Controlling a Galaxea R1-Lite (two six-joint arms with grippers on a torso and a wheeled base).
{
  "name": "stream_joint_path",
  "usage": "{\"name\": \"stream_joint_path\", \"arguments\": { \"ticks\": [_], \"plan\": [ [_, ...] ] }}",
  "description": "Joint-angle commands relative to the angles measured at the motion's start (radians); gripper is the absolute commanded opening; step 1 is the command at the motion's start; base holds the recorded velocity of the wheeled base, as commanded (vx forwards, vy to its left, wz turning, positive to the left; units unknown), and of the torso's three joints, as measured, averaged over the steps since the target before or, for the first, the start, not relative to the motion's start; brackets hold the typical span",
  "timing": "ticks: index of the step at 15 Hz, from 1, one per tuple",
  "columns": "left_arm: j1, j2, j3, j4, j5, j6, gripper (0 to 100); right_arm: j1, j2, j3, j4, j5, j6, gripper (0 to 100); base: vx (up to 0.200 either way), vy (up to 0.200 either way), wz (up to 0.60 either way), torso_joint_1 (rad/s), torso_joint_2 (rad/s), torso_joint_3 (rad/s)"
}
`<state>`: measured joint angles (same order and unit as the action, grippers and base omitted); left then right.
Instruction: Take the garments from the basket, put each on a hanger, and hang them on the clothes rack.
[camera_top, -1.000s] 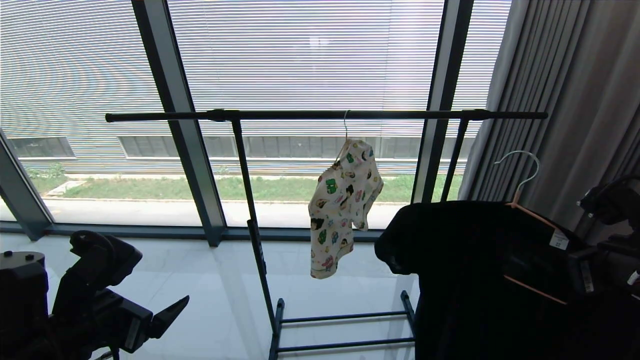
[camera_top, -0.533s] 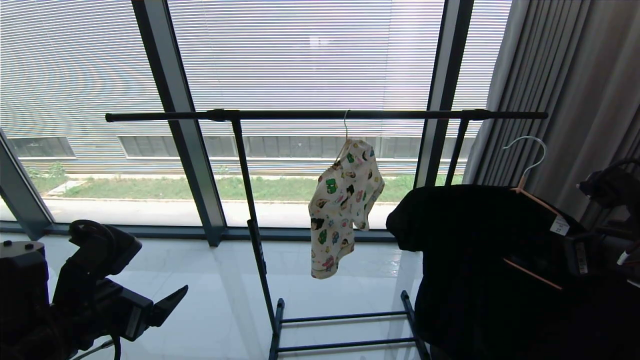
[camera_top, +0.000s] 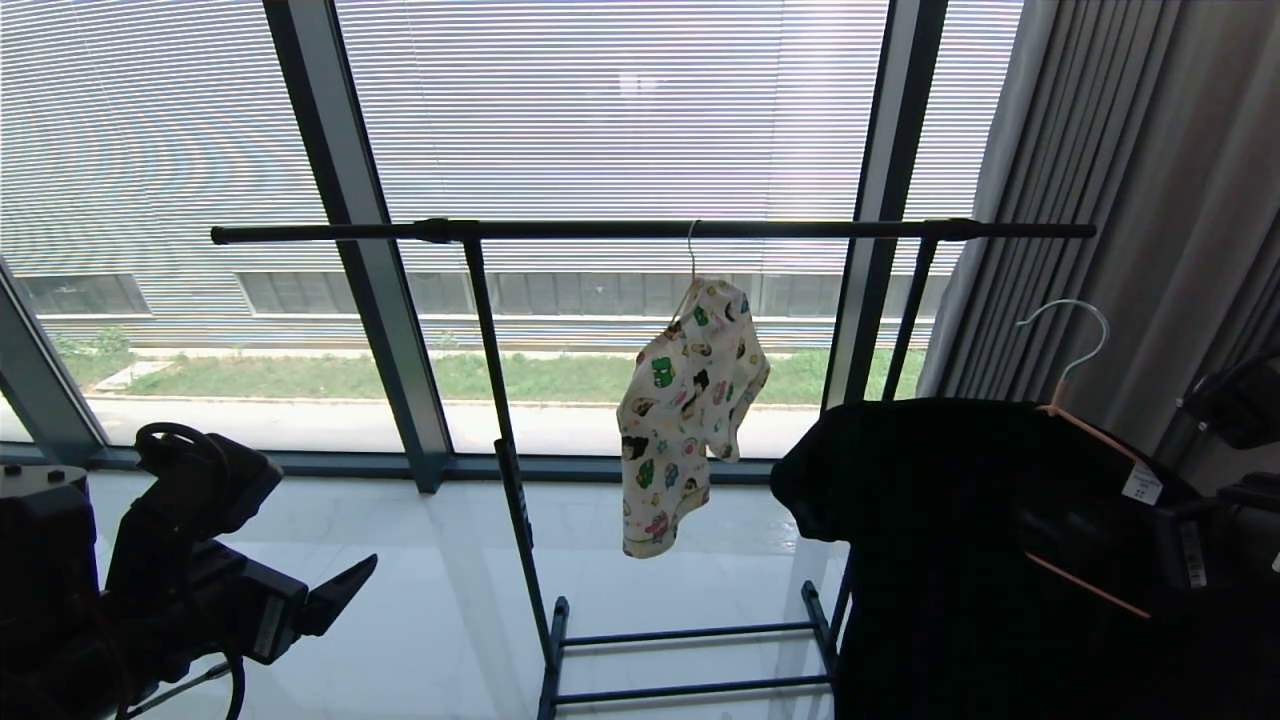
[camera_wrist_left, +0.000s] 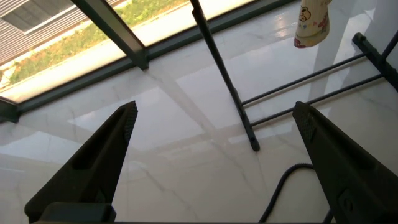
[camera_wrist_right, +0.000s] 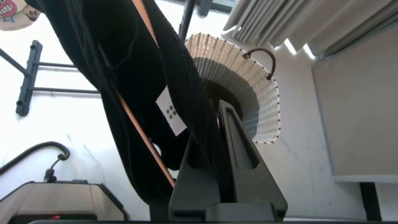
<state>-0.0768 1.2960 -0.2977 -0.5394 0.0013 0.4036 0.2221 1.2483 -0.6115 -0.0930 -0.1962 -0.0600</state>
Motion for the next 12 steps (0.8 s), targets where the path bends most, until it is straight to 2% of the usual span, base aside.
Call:
{"name": "stream_joint_path", "arguments": {
  "ticks": [1, 8, 12],
  "plan": [
    [0.000, 0.002, -0.001, -0.001, 0.000, 0.000, 100, 0.002, -0.007, 0.002, -0.001, 0.000, 0.000, 0, 0.000, 0.000, 0.00, 0.000, 0.00, 0.000],
    [-0.003, 0.002, -0.003, -0.001, -0.001, -0.003, 100, 0.000, -0.004, 0.007, -0.002, 0.001, 0.005, 0, 0.000, 0.000, 0.00, 0.000, 0.00, 0.000],
    [-0.024, 0.002, -0.005, -0.001, -0.003, -0.003, 100, -0.001, 0.040, -0.033, -0.013, -0.005, 0.034, 0, 0.200, 0.000, 0.00, -0.006, 0.00, 0.005]
  ]
}}
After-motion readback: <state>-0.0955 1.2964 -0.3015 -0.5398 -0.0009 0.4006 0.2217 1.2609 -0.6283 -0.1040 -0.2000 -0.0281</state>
